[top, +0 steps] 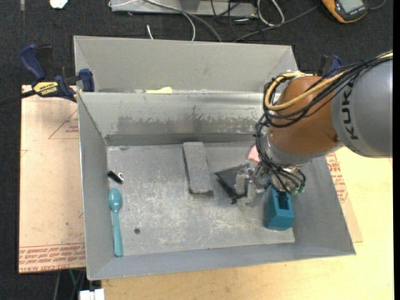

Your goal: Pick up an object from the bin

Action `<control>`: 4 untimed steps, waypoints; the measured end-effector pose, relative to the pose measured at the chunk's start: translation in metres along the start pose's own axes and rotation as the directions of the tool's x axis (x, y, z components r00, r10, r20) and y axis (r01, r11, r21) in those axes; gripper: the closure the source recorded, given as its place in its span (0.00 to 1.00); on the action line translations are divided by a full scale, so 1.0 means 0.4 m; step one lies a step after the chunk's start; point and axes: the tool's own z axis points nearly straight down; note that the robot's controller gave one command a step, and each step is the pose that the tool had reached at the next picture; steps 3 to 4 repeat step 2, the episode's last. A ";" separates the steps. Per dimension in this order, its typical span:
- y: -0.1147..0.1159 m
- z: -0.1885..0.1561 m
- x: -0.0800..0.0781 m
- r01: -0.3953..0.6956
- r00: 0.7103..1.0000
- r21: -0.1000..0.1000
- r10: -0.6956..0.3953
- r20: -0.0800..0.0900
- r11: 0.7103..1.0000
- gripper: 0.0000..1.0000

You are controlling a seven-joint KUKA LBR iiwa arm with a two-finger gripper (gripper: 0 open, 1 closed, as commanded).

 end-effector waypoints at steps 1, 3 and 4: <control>-0.002 -0.086 0.005 0.175 0.984 -0.007 -0.175 -0.014 0.985 1.00; -0.035 -0.280 -0.062 0.150 0.989 -0.004 -0.150 -0.008 0.989 1.00; -0.035 -0.280 -0.062 0.150 0.989 -0.004 -0.150 -0.008 0.989 1.00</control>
Offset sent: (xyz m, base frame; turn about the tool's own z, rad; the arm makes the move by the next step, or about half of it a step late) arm 0.0429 -0.0143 0.1545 -0.1406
